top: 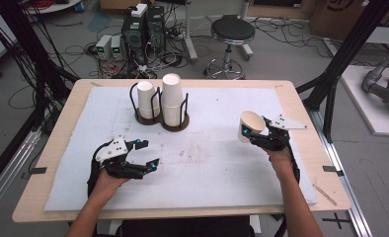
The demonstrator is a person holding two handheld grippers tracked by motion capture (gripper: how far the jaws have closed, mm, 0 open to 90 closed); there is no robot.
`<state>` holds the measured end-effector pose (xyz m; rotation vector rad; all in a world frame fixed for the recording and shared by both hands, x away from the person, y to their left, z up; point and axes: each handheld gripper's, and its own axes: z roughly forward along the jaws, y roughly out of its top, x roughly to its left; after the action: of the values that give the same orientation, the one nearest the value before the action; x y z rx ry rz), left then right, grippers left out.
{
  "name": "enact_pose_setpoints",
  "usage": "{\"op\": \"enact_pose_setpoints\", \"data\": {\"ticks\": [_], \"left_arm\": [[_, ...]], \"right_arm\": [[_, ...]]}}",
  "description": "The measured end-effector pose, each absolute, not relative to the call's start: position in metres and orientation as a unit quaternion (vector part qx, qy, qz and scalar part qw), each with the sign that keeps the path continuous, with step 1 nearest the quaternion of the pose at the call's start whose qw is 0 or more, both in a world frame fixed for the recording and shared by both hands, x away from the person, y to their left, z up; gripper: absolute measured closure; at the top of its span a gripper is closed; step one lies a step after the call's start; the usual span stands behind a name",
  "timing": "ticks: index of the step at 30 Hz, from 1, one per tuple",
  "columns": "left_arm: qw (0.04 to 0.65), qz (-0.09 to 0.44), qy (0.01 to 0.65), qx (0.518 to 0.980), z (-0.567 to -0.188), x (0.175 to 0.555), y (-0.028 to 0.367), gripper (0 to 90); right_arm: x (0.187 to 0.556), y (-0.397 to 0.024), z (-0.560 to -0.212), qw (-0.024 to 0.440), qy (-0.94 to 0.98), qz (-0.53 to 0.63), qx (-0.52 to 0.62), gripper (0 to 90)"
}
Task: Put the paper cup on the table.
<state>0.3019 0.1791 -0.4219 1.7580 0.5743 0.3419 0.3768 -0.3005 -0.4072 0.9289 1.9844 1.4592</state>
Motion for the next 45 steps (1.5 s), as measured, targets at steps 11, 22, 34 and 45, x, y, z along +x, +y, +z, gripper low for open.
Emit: {"op": "enact_pose_setpoints", "data": {"ticks": [11, 22, 34, 45], "left_arm": [[0.588, 0.149, 0.248, 0.755, -0.422, 0.302, 0.18, 20.9], [0.588, 0.148, 0.249, 0.755, -0.423, 0.302, 0.181, 20.9], [0.587, 0.146, 0.249, 0.757, -0.423, 0.302, 0.181, 20.9], [0.589, 0.142, 0.249, 0.756, -0.424, 0.303, 0.18, 20.9]], "right_arm": [[0.394, -0.305, -0.422, 0.256, 0.729, 0.505, 0.384, 35.0], [0.4, -0.305, -0.434, 0.244, 0.737, 0.487, 0.4, 33.9], [0.398, -0.309, -0.438, 0.206, 0.739, 0.492, 0.412, 20.9], [0.385, -0.324, -0.441, 0.213, 0.746, 0.484, 0.404, 20.0]]}}
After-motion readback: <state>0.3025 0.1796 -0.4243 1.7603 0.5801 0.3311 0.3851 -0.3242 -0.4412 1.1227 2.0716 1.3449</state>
